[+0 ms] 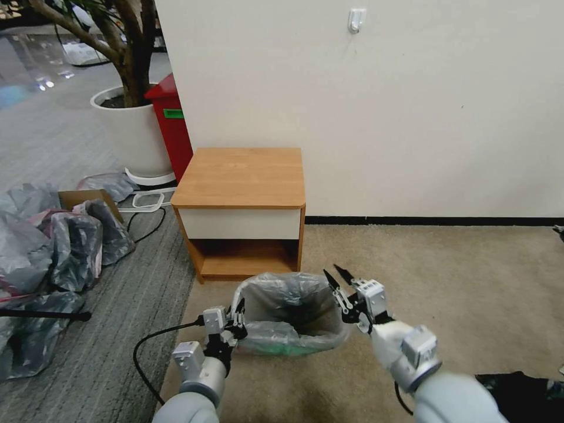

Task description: Pick up the garbage bag from the table and place it over the trash can.

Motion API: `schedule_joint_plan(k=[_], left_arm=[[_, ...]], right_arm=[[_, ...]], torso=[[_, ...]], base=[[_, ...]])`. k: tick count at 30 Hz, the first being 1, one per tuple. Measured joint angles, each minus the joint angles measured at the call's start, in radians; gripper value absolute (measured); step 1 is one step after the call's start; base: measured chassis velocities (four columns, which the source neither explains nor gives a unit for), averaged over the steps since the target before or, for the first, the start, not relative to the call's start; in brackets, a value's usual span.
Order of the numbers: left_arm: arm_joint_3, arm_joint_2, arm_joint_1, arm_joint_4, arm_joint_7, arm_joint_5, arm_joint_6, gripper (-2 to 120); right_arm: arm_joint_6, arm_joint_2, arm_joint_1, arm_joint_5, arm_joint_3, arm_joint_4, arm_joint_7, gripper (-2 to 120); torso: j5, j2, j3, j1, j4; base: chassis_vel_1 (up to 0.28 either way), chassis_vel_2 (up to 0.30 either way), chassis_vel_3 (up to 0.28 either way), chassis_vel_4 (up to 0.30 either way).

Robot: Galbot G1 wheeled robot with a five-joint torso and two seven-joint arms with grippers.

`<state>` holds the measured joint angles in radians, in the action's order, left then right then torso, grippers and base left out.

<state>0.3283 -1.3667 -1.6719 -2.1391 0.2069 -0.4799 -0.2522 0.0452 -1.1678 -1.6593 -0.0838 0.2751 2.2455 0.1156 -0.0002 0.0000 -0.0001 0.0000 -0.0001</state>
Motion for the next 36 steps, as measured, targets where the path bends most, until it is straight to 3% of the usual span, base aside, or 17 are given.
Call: schedule_joint_plan(k=[2, 4, 9, 14, 23, 24, 31, 36], left_arm=[[-0.003, 0.002, -0.008, -0.009, 0.006, -0.013, -0.013, 7], [-0.015, 0.001, -0.035, -0.044, 0.060, -0.055, -0.084, 7], [-0.020, -0.002, -0.048, -0.047, 0.093, -0.048, -0.102, 7], [-0.018, -0.002, -0.055, -0.018, 0.080, 0.010, -0.098, 7], [-0.025, -0.006, -0.048, 0.013, 0.070, 0.104, -0.081, 11], [-0.025, -0.008, -0.048, 0.021, 0.070, 0.123, -0.070, 19], [-0.015, -0.008, -0.055, 0.026, 0.071, 0.140, -0.055, 40], [-0.014, -0.005, -0.082, -0.027, 0.071, 0.153, -0.052, 62]], right_arm=[[-0.042, -0.029, -0.021, 0.018, 0.003, -0.014, 0.031, 46], [-0.097, -0.063, -0.065, 0.023, 0.032, -0.034, 0.081, 67], [-0.116, -0.055, -0.067, 0.005, 0.057, -0.049, 0.090, 84], [-0.131, -0.042, -0.068, -0.019, 0.093, -0.052, 0.094, 99], [-0.172, -0.036, -0.085, -0.028, 0.112, -0.068, 0.092, 100], [-0.179, -0.037, -0.091, -0.028, 0.113, -0.069, 0.091, 100], [-0.200, -0.036, -0.105, -0.029, 0.121, -0.069, 0.090, 100], [-0.219, -0.037, -0.124, -0.031, 0.128, -0.058, 0.090, 100]], torso=[[0.0000, 0.000, 0.000, 0.000, 0.0000], [0.0001, 0.000, 0.000, 0.000, 0.0000], [0.0002, 0.000, 0.000, 0.000, 0.0000], [0.0002, 0.000, 0.000, 0.000, 0.0001], [0.0002, 0.000, 0.000, 0.000, 0.0000], [0.0002, 0.000, 0.000, 0.000, 0.0001], [0.0002, 0.000, 0.000, 0.000, 0.0001], [0.0002, 0.000, 0.000, 0.000, 0.0001]], base=[[0.000, 0.000, 0.000, 0.000], [0.000, 0.000, 0.000, 0.000], [0.000, 0.000, 0.000, 0.000], [0.000, 0.000, 0.000, 0.000], [0.000, 0.000, 0.000, 0.000], [0.000, 0.000, 0.000, 0.000], [0.000, 0.000, 0.000, 0.000], [0.000, 0.000, 0.000, 0.000]])
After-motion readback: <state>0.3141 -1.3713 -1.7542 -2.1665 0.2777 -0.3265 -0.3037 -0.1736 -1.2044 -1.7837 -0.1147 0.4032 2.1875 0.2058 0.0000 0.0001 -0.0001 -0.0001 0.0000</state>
